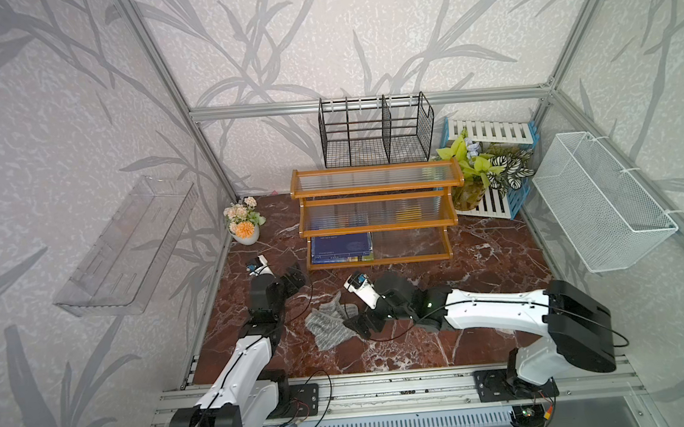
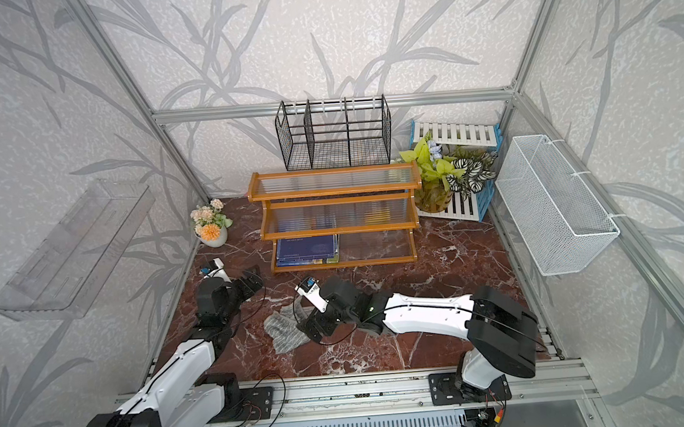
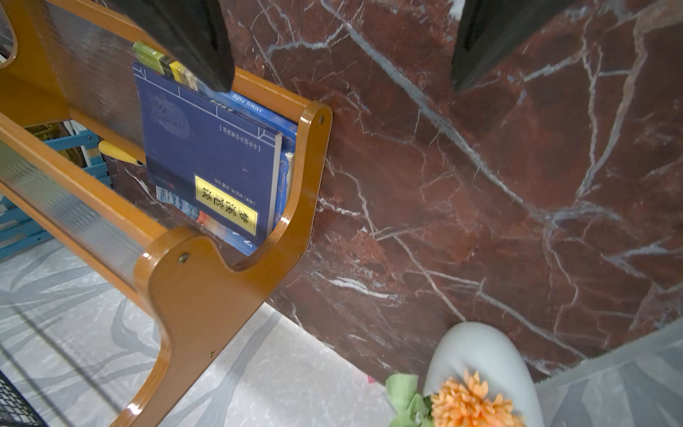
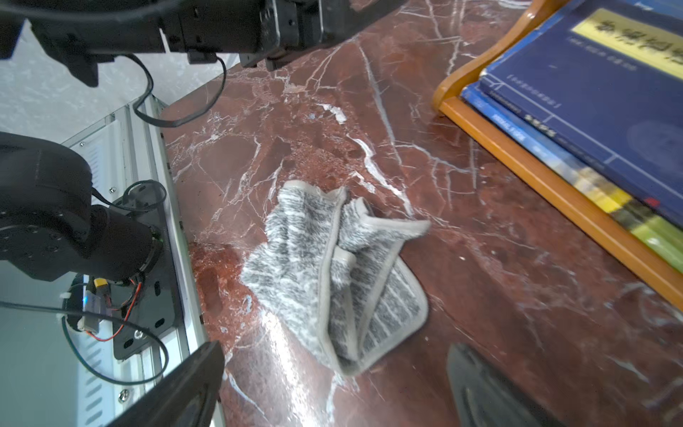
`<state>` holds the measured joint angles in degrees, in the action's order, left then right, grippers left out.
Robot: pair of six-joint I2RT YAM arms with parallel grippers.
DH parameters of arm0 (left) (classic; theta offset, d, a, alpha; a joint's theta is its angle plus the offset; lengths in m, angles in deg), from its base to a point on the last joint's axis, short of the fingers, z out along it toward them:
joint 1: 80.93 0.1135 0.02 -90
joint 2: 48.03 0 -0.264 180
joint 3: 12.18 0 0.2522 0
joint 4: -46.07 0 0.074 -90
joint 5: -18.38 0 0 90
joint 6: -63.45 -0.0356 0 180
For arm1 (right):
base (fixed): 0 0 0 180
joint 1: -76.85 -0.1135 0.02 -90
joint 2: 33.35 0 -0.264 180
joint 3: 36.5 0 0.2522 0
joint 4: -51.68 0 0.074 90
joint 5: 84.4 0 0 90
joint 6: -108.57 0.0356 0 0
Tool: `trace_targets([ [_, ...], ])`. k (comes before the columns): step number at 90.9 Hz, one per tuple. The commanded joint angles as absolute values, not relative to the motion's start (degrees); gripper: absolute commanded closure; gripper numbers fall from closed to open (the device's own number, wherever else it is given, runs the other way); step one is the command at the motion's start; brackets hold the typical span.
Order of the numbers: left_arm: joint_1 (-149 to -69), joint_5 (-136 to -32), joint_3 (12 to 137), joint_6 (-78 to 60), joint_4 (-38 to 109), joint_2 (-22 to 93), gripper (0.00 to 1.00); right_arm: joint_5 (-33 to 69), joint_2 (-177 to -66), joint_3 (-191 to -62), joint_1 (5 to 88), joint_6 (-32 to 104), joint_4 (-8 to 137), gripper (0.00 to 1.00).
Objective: Wipe the bookshelf clean with a cloth
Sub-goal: Pick up the cleaning item at the center of the board.
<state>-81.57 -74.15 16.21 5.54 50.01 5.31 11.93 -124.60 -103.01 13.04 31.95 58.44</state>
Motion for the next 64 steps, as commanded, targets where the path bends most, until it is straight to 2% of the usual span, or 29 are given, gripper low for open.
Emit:
trace_targets([
  [1,-81.5,-75.0,14.9,8.5,52.2,3.8,0.04,13.3,-129.5,-107.0,12.0,33.2,54.3,0.03],
  [22,-81.0,-76.3,13.6,10.4,54.0,4.6,0.04,14.0,-140.3,-114.7,11.9,32.3,56.0,0.04],
  [36,-80.6,-76.6,14.0,10.7,54.0,4.9,0.03,15.6,-145.0,-118.0,11.9,33.3,58.8,0.09],
  [64,-79.5,-78.0,14.7,11.1,55.2,6.3,0.01,17.5,-149.4,-119.3,11.9,36.4,62.4,0.26],
])
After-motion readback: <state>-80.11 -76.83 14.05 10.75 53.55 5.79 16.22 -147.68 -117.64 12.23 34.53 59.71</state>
